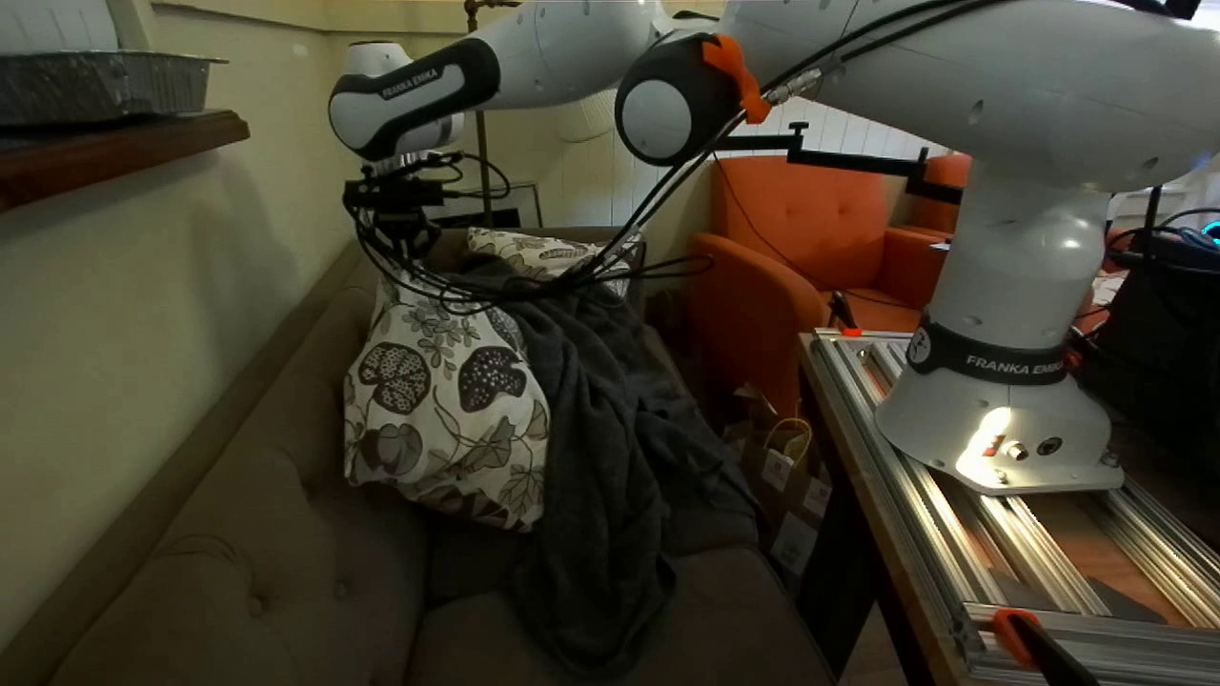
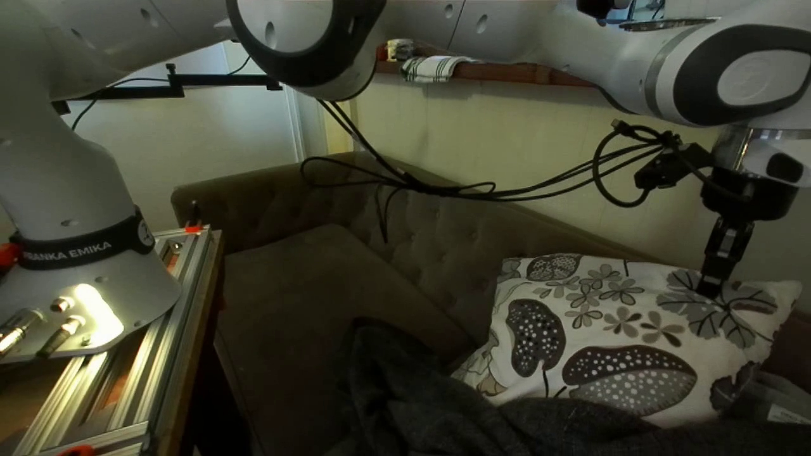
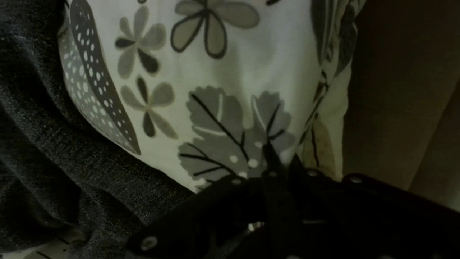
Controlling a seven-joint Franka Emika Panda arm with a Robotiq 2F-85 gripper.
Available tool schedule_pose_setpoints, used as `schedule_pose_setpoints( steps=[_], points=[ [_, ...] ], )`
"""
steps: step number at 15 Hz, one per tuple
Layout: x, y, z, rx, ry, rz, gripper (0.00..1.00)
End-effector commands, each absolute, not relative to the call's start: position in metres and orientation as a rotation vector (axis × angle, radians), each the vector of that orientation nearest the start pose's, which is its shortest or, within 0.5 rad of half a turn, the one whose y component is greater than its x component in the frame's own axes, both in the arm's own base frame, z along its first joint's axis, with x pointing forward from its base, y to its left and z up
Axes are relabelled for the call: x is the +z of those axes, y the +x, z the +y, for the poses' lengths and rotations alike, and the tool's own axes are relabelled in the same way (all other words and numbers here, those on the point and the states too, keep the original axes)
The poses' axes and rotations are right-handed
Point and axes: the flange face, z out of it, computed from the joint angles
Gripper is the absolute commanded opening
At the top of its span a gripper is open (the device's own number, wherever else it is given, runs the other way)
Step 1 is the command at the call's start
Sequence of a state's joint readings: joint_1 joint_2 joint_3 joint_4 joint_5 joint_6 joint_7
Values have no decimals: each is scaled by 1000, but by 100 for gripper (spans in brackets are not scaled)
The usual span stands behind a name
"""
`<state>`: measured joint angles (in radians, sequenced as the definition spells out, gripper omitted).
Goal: Push the pillow on the left to the left.
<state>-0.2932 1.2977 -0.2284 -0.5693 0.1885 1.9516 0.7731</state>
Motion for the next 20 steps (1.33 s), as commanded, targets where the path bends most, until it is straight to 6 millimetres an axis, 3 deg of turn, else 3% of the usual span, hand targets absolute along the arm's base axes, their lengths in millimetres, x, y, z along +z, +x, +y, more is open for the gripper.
schedule_pose_setpoints(
  steps=[1, 8, 15, 20],
  points=[
    [254, 768, -279, -165, -2568, 1741, 2],
    [270, 776, -250, -125, -2585, 1642, 2],
    [295, 781, -201, -4, -2667, 1345, 2],
    [305, 777, -177, 99, -2712, 1184, 2]
  ],
)
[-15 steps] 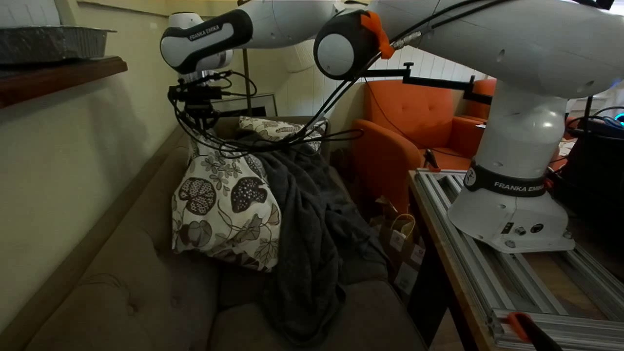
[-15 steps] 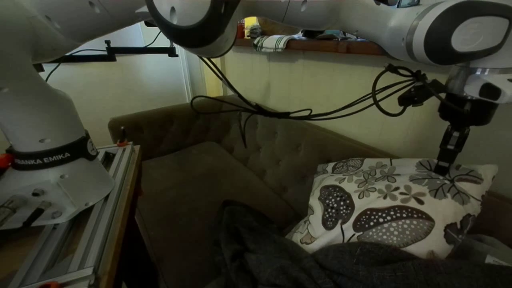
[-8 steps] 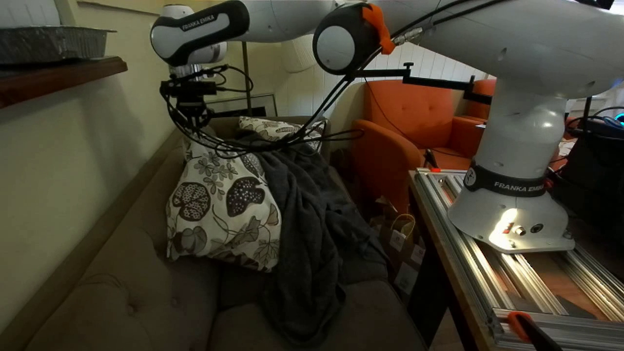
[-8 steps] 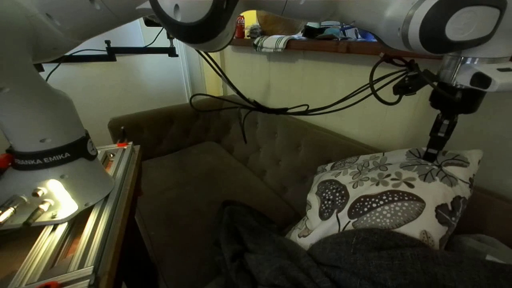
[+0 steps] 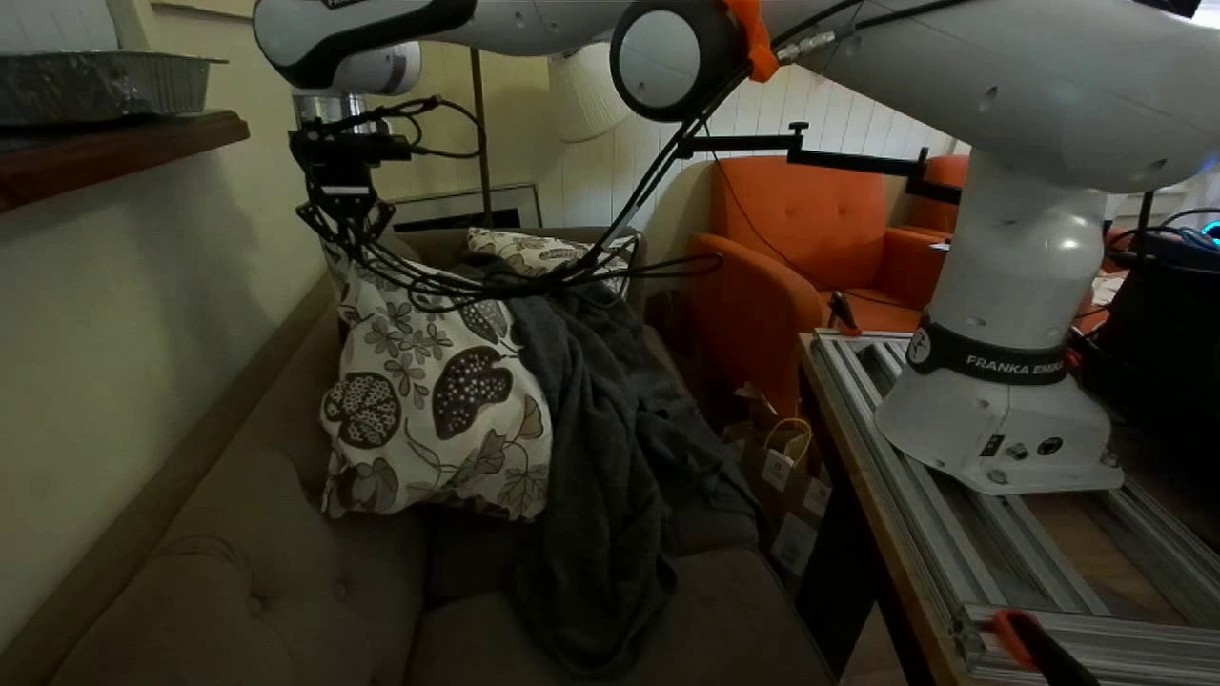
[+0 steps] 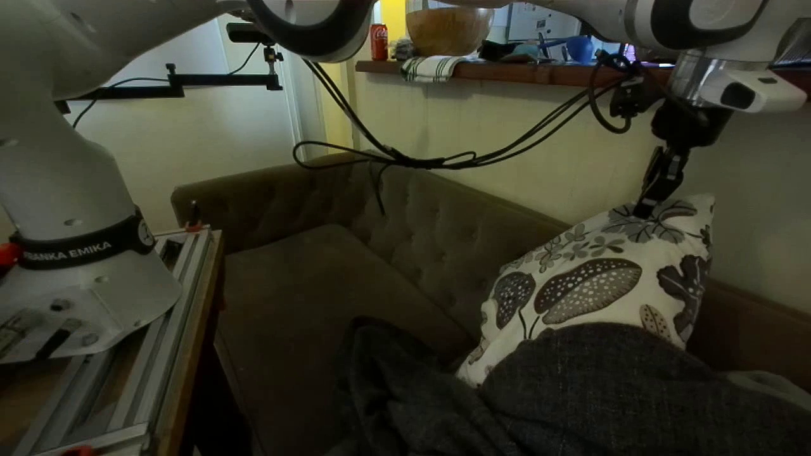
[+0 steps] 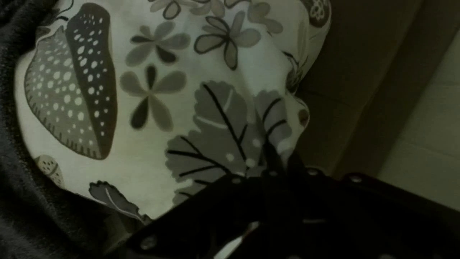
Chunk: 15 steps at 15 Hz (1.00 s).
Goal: Push the pillow on the left to the left.
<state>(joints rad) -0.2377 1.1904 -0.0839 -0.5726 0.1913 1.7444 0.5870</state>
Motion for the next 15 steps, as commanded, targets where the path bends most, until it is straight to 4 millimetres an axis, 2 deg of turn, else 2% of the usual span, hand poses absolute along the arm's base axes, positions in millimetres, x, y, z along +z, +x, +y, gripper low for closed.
schedule_pose_setpoints(
  steps=[1, 8, 12, 13, 15],
  points=[
    [305, 776, -175, 116, -2719, 1166, 2],
    [312, 764, -150, 306, -2728, 953, 2],
    [332, 758, -124, 393, -2704, 812, 2],
    [337, 758, -121, 389, -2710, 811, 2],
    [341, 764, -130, 306, -2749, 883, 2]
  ],
)
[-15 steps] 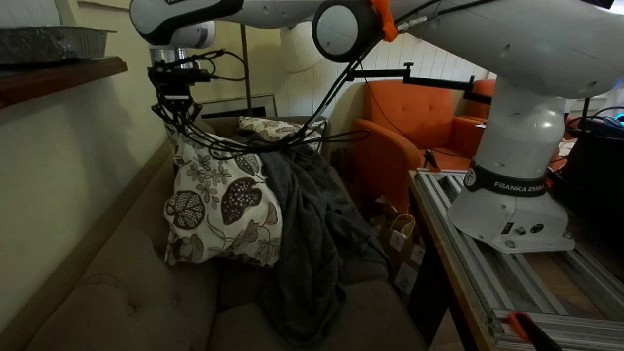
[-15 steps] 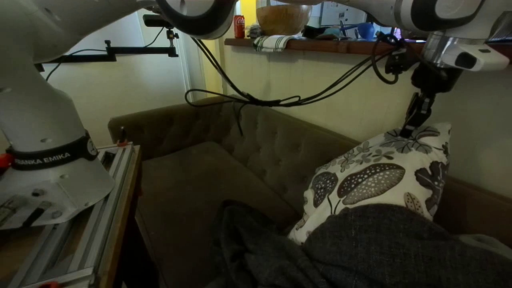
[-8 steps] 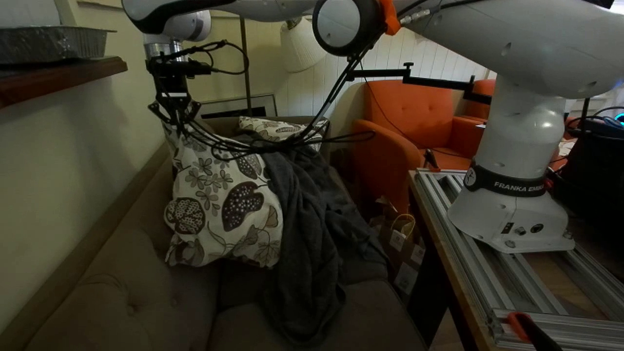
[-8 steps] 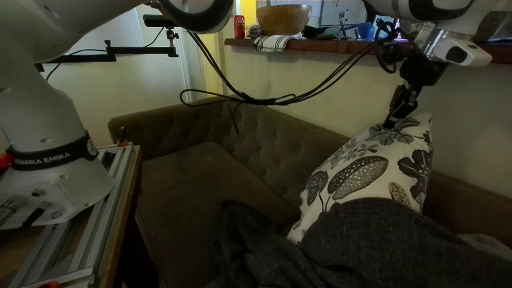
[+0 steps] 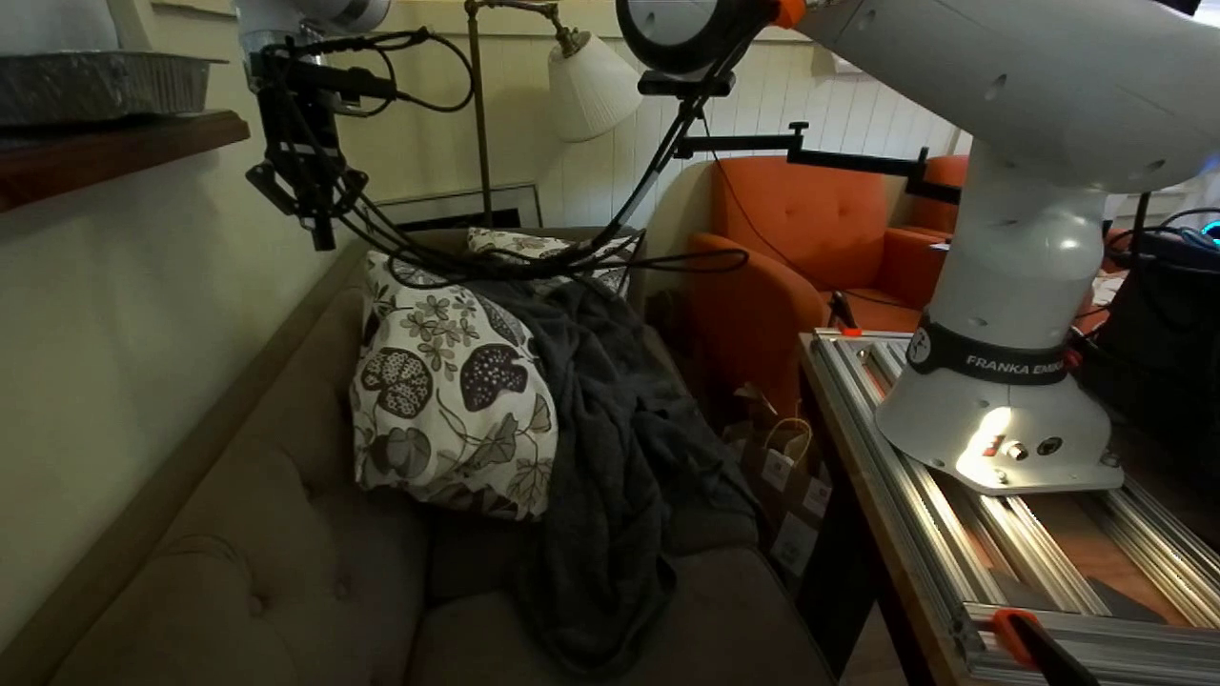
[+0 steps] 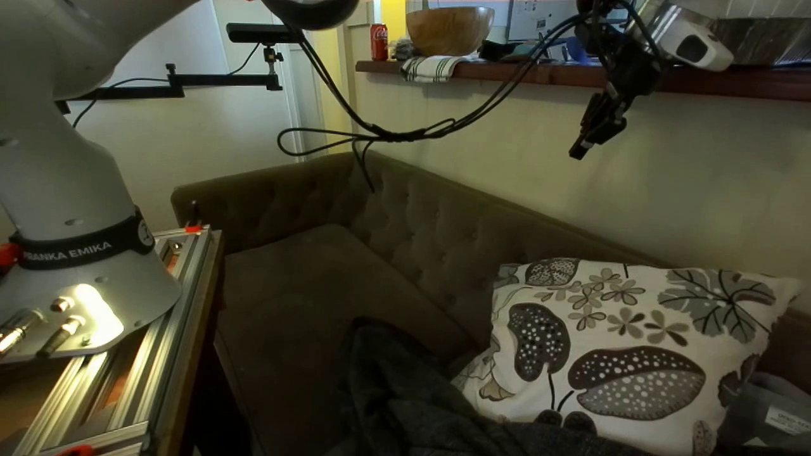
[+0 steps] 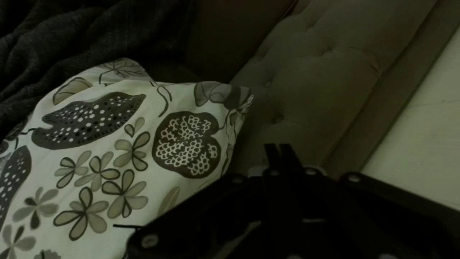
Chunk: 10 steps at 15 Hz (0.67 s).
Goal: Push the pillow on the left to the left.
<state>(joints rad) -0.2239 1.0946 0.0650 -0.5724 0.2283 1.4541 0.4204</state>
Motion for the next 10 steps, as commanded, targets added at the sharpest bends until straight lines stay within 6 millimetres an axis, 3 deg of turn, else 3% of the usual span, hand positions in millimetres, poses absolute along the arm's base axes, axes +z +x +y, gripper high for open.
schedule_pose_setpoints(
  steps=[1, 2, 3, 7, 10],
  points=[
    [341, 764, -139, 289, -2742, 934, 2],
    [337, 764, -155, 259, -2749, 1006, 32],
    [335, 765, -171, 208, -2742, 1068, 33],
    [321, 758, -261, -4, -2701, 1341, 60],
    [295, 746, -325, -131, -2616, 1538, 82]
  ],
)
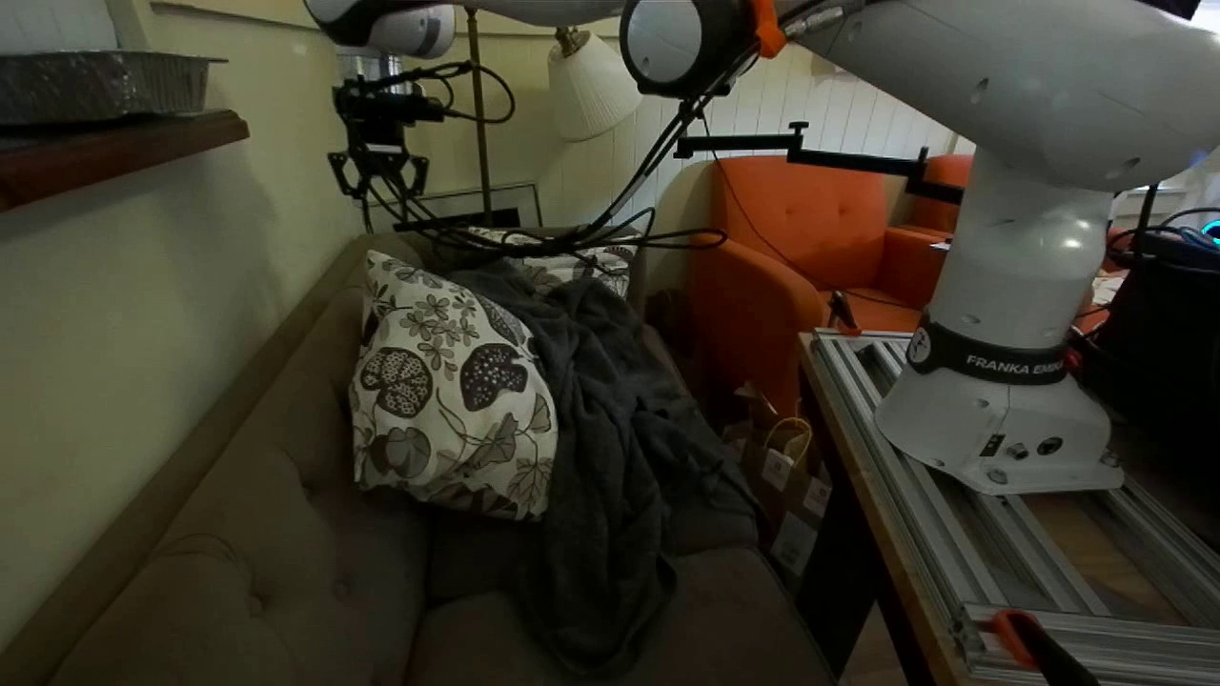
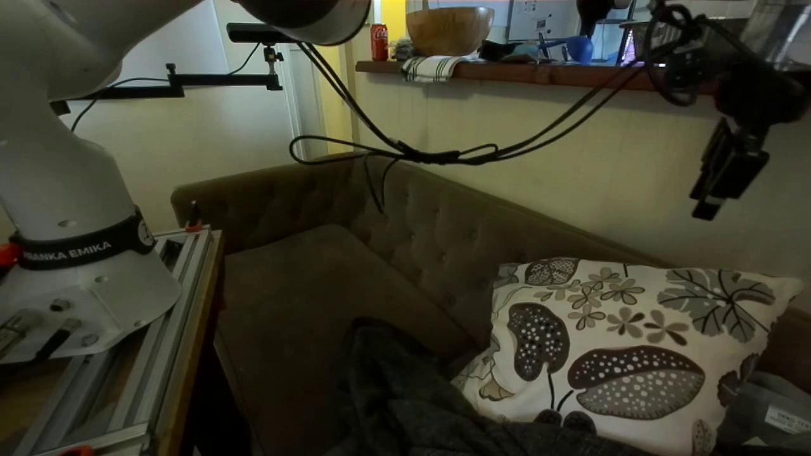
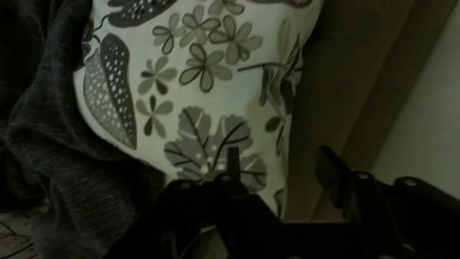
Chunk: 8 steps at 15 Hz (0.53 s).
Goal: Push the pillow on the left to the left.
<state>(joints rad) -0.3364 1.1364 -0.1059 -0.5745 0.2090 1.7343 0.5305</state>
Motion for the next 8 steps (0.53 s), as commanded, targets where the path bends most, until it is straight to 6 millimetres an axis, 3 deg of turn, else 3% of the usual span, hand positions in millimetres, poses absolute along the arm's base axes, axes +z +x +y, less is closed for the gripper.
schedule_pose_setpoints(
  steps=[1, 2, 4, 8],
  points=[
    [285, 742, -341, -163, -2601, 1584, 88],
    [274, 740, -355, -215, -2582, 1629, 46],
    [255, 738, -379, -367, -2560, 1715, 49],
    [223, 738, -398, -574, -2466, 1778, 19]
  ],
)
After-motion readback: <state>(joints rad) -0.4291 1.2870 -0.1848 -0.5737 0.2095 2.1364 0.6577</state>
